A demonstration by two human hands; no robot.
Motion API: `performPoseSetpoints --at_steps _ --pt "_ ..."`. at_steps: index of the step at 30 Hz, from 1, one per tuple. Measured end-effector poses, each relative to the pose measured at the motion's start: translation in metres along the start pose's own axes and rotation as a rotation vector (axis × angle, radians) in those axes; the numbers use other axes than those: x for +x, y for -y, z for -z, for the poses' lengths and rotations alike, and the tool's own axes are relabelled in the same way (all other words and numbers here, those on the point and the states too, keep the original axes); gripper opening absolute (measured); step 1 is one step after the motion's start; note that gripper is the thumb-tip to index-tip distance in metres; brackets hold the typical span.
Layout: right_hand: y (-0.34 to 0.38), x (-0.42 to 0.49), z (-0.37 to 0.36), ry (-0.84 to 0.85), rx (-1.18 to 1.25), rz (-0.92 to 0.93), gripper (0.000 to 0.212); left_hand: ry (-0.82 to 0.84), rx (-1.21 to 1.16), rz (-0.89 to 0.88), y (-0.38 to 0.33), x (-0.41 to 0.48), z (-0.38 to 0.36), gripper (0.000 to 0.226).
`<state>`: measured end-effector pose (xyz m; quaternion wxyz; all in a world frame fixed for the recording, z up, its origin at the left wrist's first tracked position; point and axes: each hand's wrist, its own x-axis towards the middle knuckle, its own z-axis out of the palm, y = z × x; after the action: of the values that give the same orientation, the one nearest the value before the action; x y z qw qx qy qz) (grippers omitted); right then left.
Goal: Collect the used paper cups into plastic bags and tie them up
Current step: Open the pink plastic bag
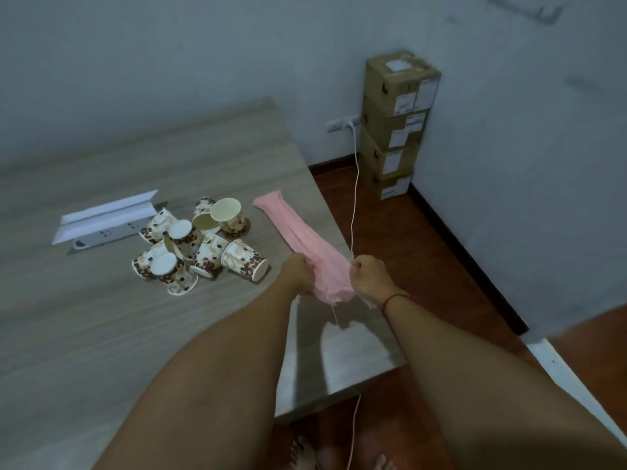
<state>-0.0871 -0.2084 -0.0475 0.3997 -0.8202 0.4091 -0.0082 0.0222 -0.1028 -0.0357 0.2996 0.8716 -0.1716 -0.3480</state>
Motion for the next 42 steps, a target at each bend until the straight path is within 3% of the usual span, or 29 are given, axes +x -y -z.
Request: performPoseSetpoints --at_steps 6,11,15,18,20,23,25,28,30,32,34,37,42 --pt "0.016 0.008 0.042 -0.202 0.359 -0.136 0.034 -0.125 0.098 -0.036 -0.036 0.004 0.025 0.032" --pt "0.030 0.011 0.066 -0.396 0.651 -0.189 0.021 -0.215 0.011 -0.065 -0.051 0.012 0.036 0.032" --pt "0.035 0.007 0.067 -0.415 0.518 -0.119 0.030 -0.208 -0.014 -0.018 -0.062 0.016 0.032 0.033" --pt "0.035 0.002 0.066 -0.197 0.246 0.030 0.040 -0.191 -0.027 0.003 -0.068 0.018 0.028 0.031" --pt "0.035 0.004 0.061 -0.084 0.101 0.076 0.067 -0.186 -0.051 0.009 -0.069 0.021 0.026 0.030" --pt "0.037 0.014 0.051 -0.162 -0.086 0.117 0.087 -0.164 -0.033 -0.009 -0.071 0.025 0.024 0.029" --pt "0.037 0.023 0.050 -0.215 -0.161 0.124 0.074 -0.155 -0.007 -0.033 -0.070 0.026 0.026 0.030" --pt "0.036 0.031 0.055 -0.193 -0.167 0.097 0.031 -0.143 -0.006 -0.068 -0.068 0.025 0.033 0.030" --pt "0.040 0.034 0.057 -0.215 -0.081 0.035 0.026 -0.135 -0.112 -0.085 -0.067 0.024 0.038 0.031" --pt "0.045 0.036 0.056 -0.261 0.026 -0.049 0.027 -0.049 -0.306 -0.063 -0.069 0.017 0.042 0.031" --pt "0.049 0.037 0.054 -0.259 0.145 -0.122 0.030 0.140 -0.473 0.009 -0.072 0.004 0.044 0.031" --pt "0.052 0.039 0.052 -0.263 0.268 -0.194 0.034 0.378 -0.456 0.051 -0.062 -0.002 0.039 0.032" --pt "0.051 0.044 0.058 -0.240 0.345 -0.263 0.033 0.644 -0.409 0.128 -0.043 0.017 0.028 0.107"
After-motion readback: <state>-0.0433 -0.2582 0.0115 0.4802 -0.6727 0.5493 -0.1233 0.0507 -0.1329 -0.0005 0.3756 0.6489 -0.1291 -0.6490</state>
